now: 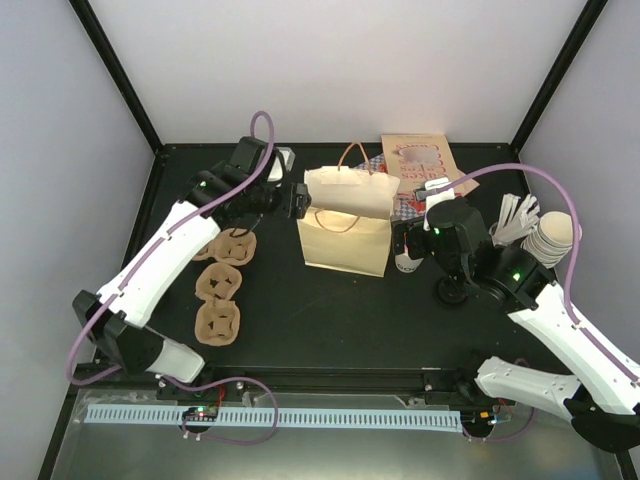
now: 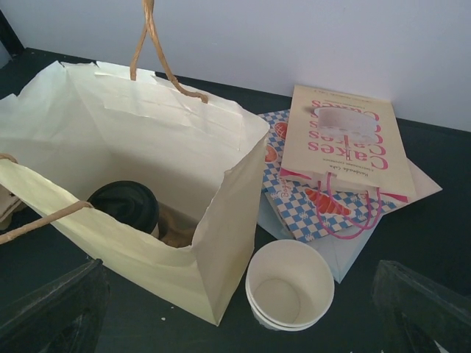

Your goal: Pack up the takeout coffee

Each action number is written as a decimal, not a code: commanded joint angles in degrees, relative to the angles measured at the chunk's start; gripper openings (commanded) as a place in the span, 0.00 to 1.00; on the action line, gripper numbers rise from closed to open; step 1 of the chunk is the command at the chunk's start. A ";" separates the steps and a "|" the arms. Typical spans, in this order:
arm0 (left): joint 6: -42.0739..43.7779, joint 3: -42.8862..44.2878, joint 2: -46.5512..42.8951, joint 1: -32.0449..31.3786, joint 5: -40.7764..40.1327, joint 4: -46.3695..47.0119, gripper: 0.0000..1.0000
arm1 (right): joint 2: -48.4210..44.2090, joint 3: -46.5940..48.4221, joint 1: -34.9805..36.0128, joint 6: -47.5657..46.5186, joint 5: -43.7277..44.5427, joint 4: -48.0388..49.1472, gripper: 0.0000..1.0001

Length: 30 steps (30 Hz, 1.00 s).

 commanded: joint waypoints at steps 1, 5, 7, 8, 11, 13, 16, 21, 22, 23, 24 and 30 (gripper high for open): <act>1.92 8.07 4.49 -0.36 -3.55 -2.48 0.87 | -0.82 -0.21 -0.19 2.11 0.21 1.79 1.00; 2.47 14.81 10.47 -0.43 -4.42 -5.66 0.83 | -1.07 -0.03 -0.22 2.21 0.91 1.41 1.00; 2.16 17.44 13.84 -0.43 -4.97 -7.85 0.82 | -1.17 0.18 -0.25 2.21 1.38 1.31 1.00; 1.65 18.32 14.84 -0.43 -5.15 -8.92 0.82 | -1.13 0.35 -0.23 2.22 1.69 1.23 1.00; 1.57 19.81 17.55 -0.37 -4.05 -10.50 0.80 | -0.97 0.92 -0.26 2.53 2.80 0.80 1.00; 1.19 20.36 18.74 -0.34 -3.87 -11.68 0.77 | -0.38 1.33 -0.34 2.72 3.42 0.29 1.00; 1.10 20.01 19.74 -0.33 -3.76 -12.30 0.70 | 0.72 1.60 -0.39 2.84 3.80 -0.39 1.00; 1.40 18.86 19.71 -0.35 -4.02 -11.96 0.42 | 1.92 1.65 -0.46 2.94 3.37 -0.38 1.00; 1.47 18.70 19.47 -0.29 -4.33 -11.87 0.36 | 2.02 1.65 -0.45 2.96 3.29 -0.31 1.00; 1.57 18.64 19.29 -0.27 -4.45 -11.72 0.31 | 2.11 1.65 -0.45 2.92 3.32 -0.17 1.00; 1.64 18.57 19.03 -0.17 -4.54 -11.73 0.25 | 2.25 1.69 -0.46 2.91 3.38 -0.19 1.00; 2.24 17.13 16.26 0.03 -5.75 -12.30 0.02 | 5.08 4.38 -0.94 3.09 2.86 -3.76 1.00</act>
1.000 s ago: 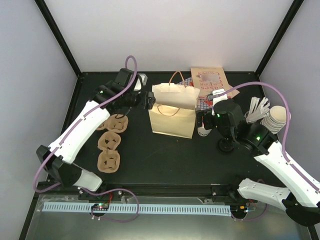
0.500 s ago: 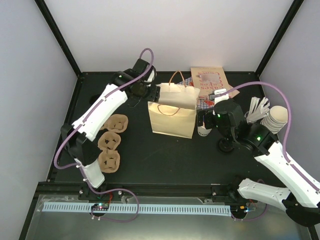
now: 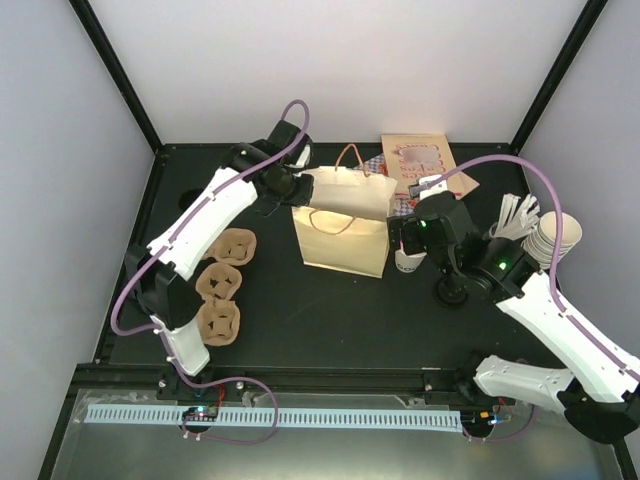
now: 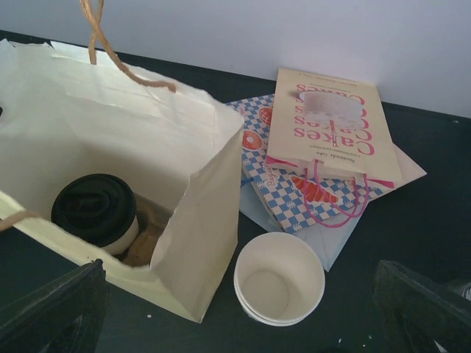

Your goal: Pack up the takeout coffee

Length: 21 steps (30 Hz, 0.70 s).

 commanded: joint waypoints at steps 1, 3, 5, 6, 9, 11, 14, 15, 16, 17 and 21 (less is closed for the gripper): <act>0.62 -1.64 -4.82 0.17 -1.79 -1.08 0.01 | 2.30 4.24 -0.58 1.04 0.58 -3.18 1.00; 0.89 -5.00 -7.50 0.18 -1.68 0.66 0.01 | 2.67 4.86 -0.58 0.09 -0.45 -3.34 1.00; 0.97 -8.82 -10.41 0.21 -1.43 2.61 0.02 | 2.23 4.77 -0.55 -0.98 -1.68 -2.76 1.00; 1.06 -10.66 -11.84 0.16 -1.30 3.30 0.01 | 2.05 4.88 -0.54 -1.52 -2.45 -2.50 1.00; 1.15 -16.46 -16.29 0.16 -0.46 5.79 0.02 | 1.80 5.12 -0.58 -2.96 -4.71 -2.00 1.00; 1.51 -21.61 -19.57 0.17 1.05 7.92 0.02 | 1.80 5.37 -0.54 -3.84 -5.93 -1.83 1.00; 1.33 -27.26 -24.68 0.10 2.27 10.24 0.02 | 1.74 5.43 -0.56 -5.37 -7.72 -1.57 1.00; 1.29 -28.87 -26.54 0.16 2.70 10.88 0.02 | 1.58 5.31 -0.55 -5.75 -7.94 -1.49 1.00; 1.13 -30.43 -27.98 0.14 3.27 11.65 0.02 | 1.35 5.14 -0.59 -5.95 -8.05 -1.22 1.00; 0.97 -31.92 -30.49 0.10 3.96 12.36 0.02 | 1.05 4.92 -0.59 -6.20 -8.25 -0.83 1.00; 0.06 -38.19 -38.16 -0.15 7.51 16.08 0.02 | 0.48 4.79 -0.59 -7.73 -11.60 0.04 1.00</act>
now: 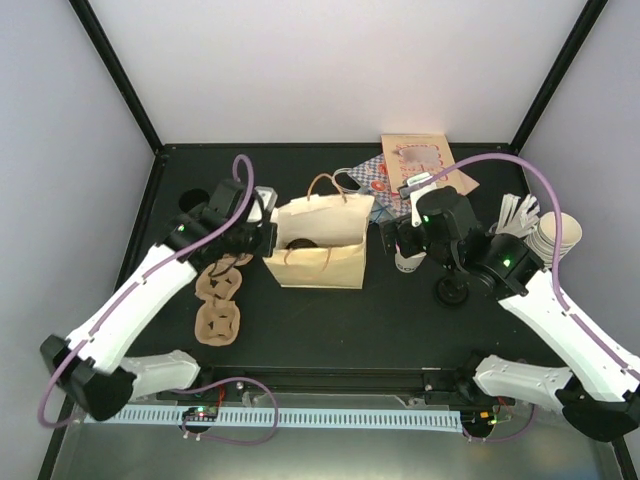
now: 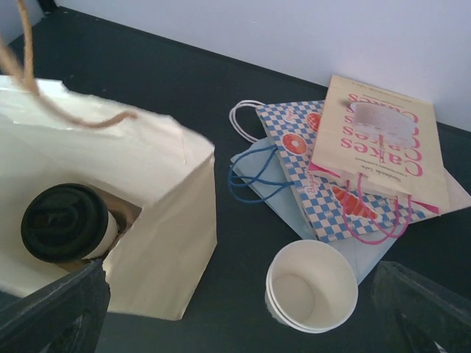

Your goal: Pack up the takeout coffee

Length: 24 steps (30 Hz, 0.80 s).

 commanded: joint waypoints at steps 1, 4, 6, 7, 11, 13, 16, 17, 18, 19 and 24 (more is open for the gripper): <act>-1.25 -5.76 -8.02 -0.20 4.68 6.14 0.02 | -1.46 0.96 -0.26 -2.39 -4.61 1.93 1.00; -3.06 -11.42 -13.23 -0.26 6.06 9.29 0.02 | -2.05 0.91 -0.28 -2.34 -5.71 2.57 1.00; -4.08 -14.34 -16.26 -0.32 7.08 10.67 0.01 | -2.50 0.62 -0.24 -2.29 -5.52 3.07 1.00; -4.34 -15.64 -17.66 -0.35 7.93 11.16 0.02 | -2.66 0.54 -0.23 -2.25 -5.42 3.11 1.00; -4.90 -18.62 -21.18 -0.52 10.94 10.94 0.02 | -2.60 -0.27 -0.24 -1.27 -4.38 2.92 1.00; -5.43 -20.12 -22.76 -0.61 12.45 10.89 0.02 | -2.42 -1.10 -0.23 0.06 -2.99 2.67 1.00; -6.97 -23.56 -25.54 -0.80 14.60 12.20 0.02 | -2.22 -2.36 -0.28 2.35 -1.26 2.32 1.00; -7.43 -25.18 -26.59 -0.82 15.15 12.69 0.02 | -2.21 -2.85 -0.29 3.17 -0.77 2.31 1.00; -7.83 -26.13 -27.56 -0.83 15.54 13.11 0.01 | -2.14 -3.34 -0.29 3.98 -0.14 2.32 1.00; -8.05 -26.86 -28.49 -0.85 15.90 13.38 0.02 | -2.05 -3.70 -0.30 5.15 0.60 2.31 1.00; -7.99 -28.35 -32.18 -0.89 16.71 13.00 0.02 | -1.99 -5.68 -0.29 7.60 2.25 2.60 1.00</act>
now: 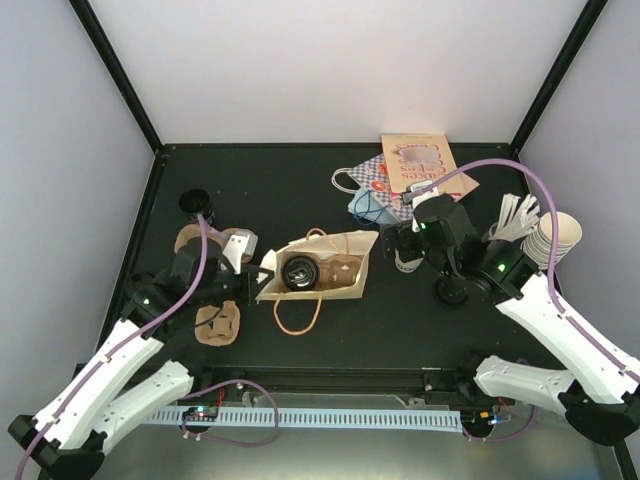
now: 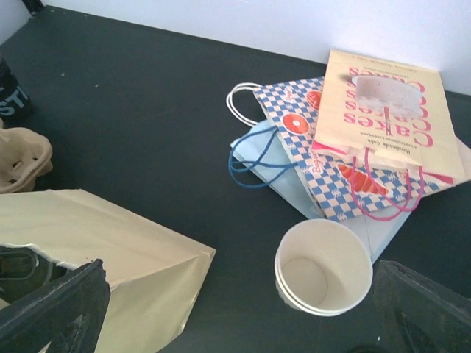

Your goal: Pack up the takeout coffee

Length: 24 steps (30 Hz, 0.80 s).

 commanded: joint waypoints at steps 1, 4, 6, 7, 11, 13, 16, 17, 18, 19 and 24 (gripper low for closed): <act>-1.08 -1.21 -2.99 -0.38 2.65 0.84 0.01 | -0.10 -1.86 -0.24 3.52 3.03 1.17 1.00; -0.90 -2.93 -4.72 -0.35 3.52 1.26 0.01 | -0.03 -2.75 -0.26 3.70 2.57 2.28 1.00; -1.05 -4.05 -5.70 -0.38 3.86 1.56 0.01 | 0.16 -3.02 -0.28 3.81 2.54 2.76 1.00; -1.00 -4.51 -6.07 -0.38 3.95 1.62 0.01 | 0.27 -3.07 -0.24 3.81 2.67 2.90 1.00; -1.17 -5.84 -7.42 -0.40 4.43 1.90 0.02 | 0.75 -3.08 -0.28 3.90 3.32 3.36 1.00; -1.25 -6.18 -7.93 -0.45 4.67 1.93 0.01 | 1.05 -3.24 -0.25 3.90 3.36 3.55 1.00; -1.28 -6.87 -8.86 -0.44 4.84 1.79 0.02 | 1.58 -3.60 -0.28 4.06 3.18 3.40 1.00; -1.33 -7.14 -9.24 -0.40 4.94 1.75 0.02 | 1.82 -3.60 -0.24 4.20 3.32 3.25 1.00; -1.55 -7.33 -9.49 -0.46 5.02 1.79 0.02 | 1.82 -3.68 -0.23 4.25 3.47 3.14 1.00; -1.71 -7.47 -9.62 -0.47 5.02 1.76 0.02 | 1.80 -3.76 -0.29 4.25 3.53 3.12 1.00; -2.39 -7.98 -9.55 -0.42 5.57 1.94 0.02 | 1.35 -4.03 -0.25 4.03 3.44 3.53 1.00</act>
